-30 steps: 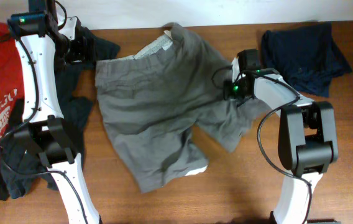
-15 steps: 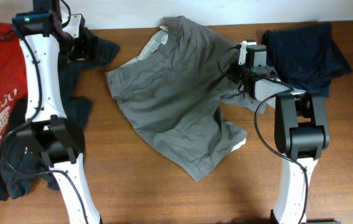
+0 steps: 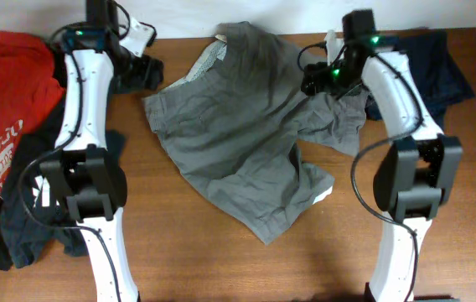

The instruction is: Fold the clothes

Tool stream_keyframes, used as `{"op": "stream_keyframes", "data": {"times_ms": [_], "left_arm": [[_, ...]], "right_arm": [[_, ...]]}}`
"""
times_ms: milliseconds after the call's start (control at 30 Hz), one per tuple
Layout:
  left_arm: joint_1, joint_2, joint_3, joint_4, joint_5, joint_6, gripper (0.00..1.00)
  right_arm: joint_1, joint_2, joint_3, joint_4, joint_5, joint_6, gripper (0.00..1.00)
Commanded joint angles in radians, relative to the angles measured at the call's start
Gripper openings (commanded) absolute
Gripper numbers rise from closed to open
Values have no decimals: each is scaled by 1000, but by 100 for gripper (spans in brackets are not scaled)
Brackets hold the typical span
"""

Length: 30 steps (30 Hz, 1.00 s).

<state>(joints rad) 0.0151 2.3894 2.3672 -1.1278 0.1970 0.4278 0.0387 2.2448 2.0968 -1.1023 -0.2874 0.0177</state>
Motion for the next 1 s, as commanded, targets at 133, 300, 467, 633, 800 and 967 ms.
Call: {"op": "stream_keyframes", "data": {"times_ms": [133,300,467,633,800,967], "left_arm": [[-24,-9,-163,142,-3,250,91],[-35,37,-174,184,5,278,90],[-56,63,-174,85,7,305,79],[-58,64,-173,-52,-36,314,25],[-49,62,-171,-85,-232,137,1],[-2,42,-157,-97,-287,-150,1]], "right_arm": [[11,-41,53,-184,-64,-14,70],[50,-42,53,-197,-64,-14,68],[71,-42,53,-218,-64,-14,68],[71,-43,53,-264,-59,-17,57],[70,-79,53,-287,-30,-29,51],[58,-151,53,-327,-15,-28,51]]}}
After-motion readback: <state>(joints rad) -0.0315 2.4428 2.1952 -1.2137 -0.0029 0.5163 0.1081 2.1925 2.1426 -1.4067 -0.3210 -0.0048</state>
